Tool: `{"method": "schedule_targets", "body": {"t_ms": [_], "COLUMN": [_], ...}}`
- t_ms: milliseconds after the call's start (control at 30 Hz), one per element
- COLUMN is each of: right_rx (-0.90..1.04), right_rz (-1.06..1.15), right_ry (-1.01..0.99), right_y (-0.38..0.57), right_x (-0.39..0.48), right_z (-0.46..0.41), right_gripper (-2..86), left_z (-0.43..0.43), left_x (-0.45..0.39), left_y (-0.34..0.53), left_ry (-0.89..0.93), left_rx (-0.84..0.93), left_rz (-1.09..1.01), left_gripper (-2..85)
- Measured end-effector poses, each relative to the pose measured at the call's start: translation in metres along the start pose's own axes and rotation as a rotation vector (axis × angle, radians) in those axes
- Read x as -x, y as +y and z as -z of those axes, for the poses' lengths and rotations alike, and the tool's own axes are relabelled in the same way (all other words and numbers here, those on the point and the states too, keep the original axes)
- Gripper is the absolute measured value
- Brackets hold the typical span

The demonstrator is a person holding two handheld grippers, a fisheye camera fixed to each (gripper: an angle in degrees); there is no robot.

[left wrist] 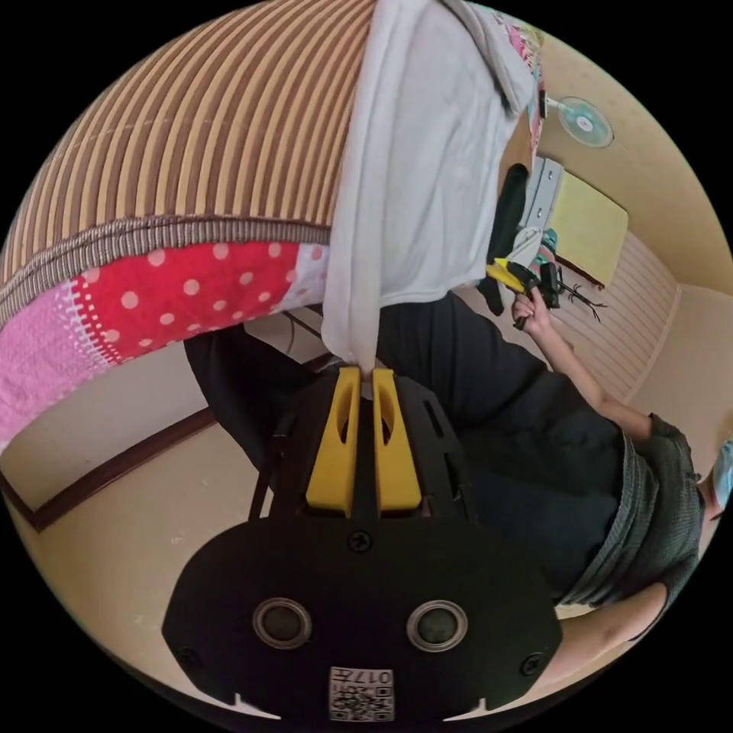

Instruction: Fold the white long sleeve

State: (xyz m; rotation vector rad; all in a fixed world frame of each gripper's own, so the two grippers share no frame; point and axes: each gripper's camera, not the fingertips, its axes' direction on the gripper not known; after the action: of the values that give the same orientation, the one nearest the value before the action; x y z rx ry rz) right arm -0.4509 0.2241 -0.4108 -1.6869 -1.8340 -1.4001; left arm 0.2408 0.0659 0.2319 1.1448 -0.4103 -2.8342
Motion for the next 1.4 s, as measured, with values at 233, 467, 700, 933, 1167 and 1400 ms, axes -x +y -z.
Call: {"method": "schedule_targets", "body": {"t_ms": [233, 467, 700, 933, 1167, 1400], "right_rx": [0.193, 0.168, -0.006, -0.204, -0.212, -0.324], "right_rz": [0.084, 0.164, 0.205, -0.112, -0.469, -0.396], "right_ry": [-0.04, -0.38, -1.213, -1.098, -1.073, -0.974], "right_y": [-0.024, -0.017, 0.059, 0.038, -0.089, -0.233], "right_x": [-0.012, -0.015, -0.024, -0.01, 0.001, 0.077], "right_z": [-0.014, 0.051, 0.149, 0.156, 0.119, 0.139], "right_gripper": [6.9, 3.3, 2.3, 2.2, 2.7, 3.5], "left_z": [0.066, 0.151, 0.202, 0.213, 0.211, 0.263], "left_x": [0.0, -0.013, -0.033, -0.006, 0.012, -0.043], "left_y": [0.044, 0.088, 0.127, 0.105, 0.001, -0.114], "left_ry": [0.172, 0.406, 0.93, 1.001, 1.015, 0.873], "left_rx": [-0.058, -0.174, -0.278, -0.682, -0.981, -1.051], "left_rz": [-0.105, -0.276, -0.552, -0.376, 0.159, 0.08], "left_gripper": [1.2, 0.0, 0.1, 0.3, 0.4, 2.5]}}
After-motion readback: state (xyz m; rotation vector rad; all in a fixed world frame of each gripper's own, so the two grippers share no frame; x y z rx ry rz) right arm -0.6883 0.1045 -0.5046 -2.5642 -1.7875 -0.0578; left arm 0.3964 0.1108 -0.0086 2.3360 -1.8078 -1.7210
